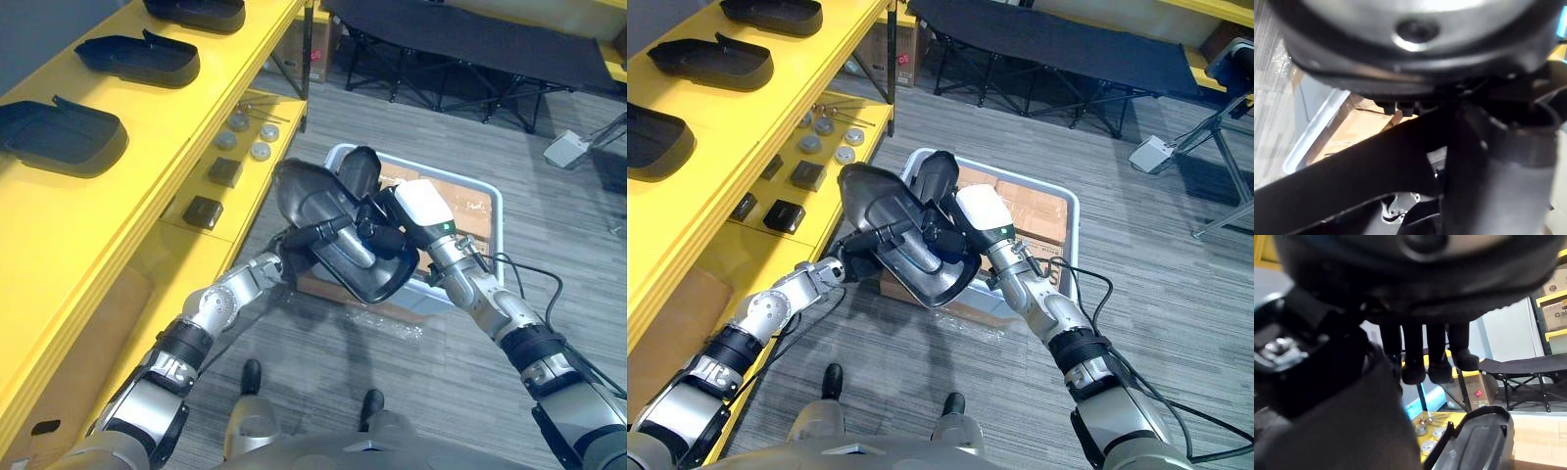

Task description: Walk over and take three plastic housings, then place them on the shelf

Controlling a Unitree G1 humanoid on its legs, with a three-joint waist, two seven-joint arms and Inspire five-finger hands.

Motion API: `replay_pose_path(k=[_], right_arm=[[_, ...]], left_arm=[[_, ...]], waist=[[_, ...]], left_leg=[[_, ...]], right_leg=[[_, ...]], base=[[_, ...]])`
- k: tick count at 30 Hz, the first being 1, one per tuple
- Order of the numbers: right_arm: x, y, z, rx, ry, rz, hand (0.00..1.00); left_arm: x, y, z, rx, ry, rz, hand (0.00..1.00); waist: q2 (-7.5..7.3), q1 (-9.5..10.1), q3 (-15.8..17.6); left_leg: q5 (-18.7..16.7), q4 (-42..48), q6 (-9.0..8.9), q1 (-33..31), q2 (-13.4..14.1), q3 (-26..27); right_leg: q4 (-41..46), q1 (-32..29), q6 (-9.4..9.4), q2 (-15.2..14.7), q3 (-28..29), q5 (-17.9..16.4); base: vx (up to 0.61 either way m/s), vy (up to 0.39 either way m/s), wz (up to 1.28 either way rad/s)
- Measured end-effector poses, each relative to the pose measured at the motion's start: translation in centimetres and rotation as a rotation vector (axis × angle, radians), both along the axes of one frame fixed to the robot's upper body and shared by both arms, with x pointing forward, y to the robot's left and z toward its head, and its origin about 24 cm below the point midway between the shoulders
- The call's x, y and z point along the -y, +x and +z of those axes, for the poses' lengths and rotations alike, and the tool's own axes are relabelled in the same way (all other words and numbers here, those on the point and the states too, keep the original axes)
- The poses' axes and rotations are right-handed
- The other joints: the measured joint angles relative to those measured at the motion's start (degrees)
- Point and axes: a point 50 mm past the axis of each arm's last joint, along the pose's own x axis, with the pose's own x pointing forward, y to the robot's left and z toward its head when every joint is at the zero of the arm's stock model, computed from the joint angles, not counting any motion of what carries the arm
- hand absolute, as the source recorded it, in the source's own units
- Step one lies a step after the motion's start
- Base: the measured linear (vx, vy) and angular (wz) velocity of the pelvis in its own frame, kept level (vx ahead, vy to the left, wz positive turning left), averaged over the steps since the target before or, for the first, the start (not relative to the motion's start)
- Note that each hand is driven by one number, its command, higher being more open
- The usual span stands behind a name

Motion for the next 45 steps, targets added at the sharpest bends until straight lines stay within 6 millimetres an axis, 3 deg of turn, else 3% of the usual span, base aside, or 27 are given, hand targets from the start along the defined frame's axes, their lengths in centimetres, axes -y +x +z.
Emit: replay_pose_path(k=[4, 5, 29, 30, 38, 43, 45], right_arm=[[-0.1, -0.1, -0.5, -0.021, -0.011, 0.004, 0.00], [-0.1, -0.1, -0.6, -0.027, -0.014, 0.005, 0.00], [-1.6, -1.2, -1.8, -0.008, 0.083, 0.029, 0.00], [-1.6, -1.3, -1.9, -0.012, 0.085, 0.029, 1.00], [-2.0, -2.5, -3.1, -0.050, 0.268, -0.028, 1.00], [-3.5, -4.0, -2.6, -0.060, 0.455, 0.014, 1.00], [-3.8, -4.8, -1.9, -0.023, 0.556, 0.035, 1.00]], left_arm=[[0.0, -0.4, -0.6, -0.025, 0.014, 0.007, 1.00], [0.0, -0.4, -0.7, -0.032, 0.019, 0.012, 0.00], [-0.3, -1.9, -2.5, -0.060, 0.054, 0.132, 0.00], [-0.2, -2.0, -2.6, -0.063, 0.049, 0.137, 0.00], [0.0, -3.4, -3.6, -0.028, 0.031, 0.229, 0.00], [0.3, -2.9, -1.0, 0.207, 0.154, 0.259, 0.00], [-0.6, -3.1, -0.2, 0.303, 0.255, 0.312, 0.00]], waist=[[0.39, 0.03, -0.50], [0.43, 0.05, -0.65], [0.05, 0.02, -2.34], [0.04, -0.07, -2.39], [-0.16, 0.20, -2.78], [-0.17, 0.63, -2.86], [-0.03, 0.48, -3.01]], left_leg=[[-0.02, -0.01, 0.02, 0.15, -0.02, 0.03], [-0.02, -0.01, 0.02, 0.22, -0.09, 0.03], [-0.51, -0.79, 0.23, 1.82, -0.49, -0.19], [-0.56, -0.79, 0.24, 1.82, -0.49, -0.18], [-0.64, -0.71, -0.05, 1.82, -0.49, -0.18], [-0.75, -0.68, -0.14, 1.89, -0.49, -0.14], [-0.92, -0.68, -0.07, 2.10, -0.48, 0.02]], right_leg=[[-0.24, 0.15, 0.04, 0.00, 0.03, 0.13], [-0.86, 0.49, 0.07, 0.02, -0.01, 0.39], [-2.92, 2.93, 0.11, 0.03, -0.68, 1.00], [-2.96, 2.91, 0.11, 0.03, -0.66, 1.00], [-2.99, 2.91, 0.11, 0.03, -0.66, 0.98], [-3.01, 2.94, 0.10, 0.03, -0.62, 0.96], [-3.01, 3.00, 0.05, 0.03, -0.45, 0.91]], base=[[-0.03, -0.007, -0.01], [0.00, 0.000, 0.00], [0.00, -0.002, 0.01], [0.00, 0.000, 0.00], [0.00, 0.000, 0.00], [0.00, -0.001, -0.01], [-0.01, -0.005, -0.04]])
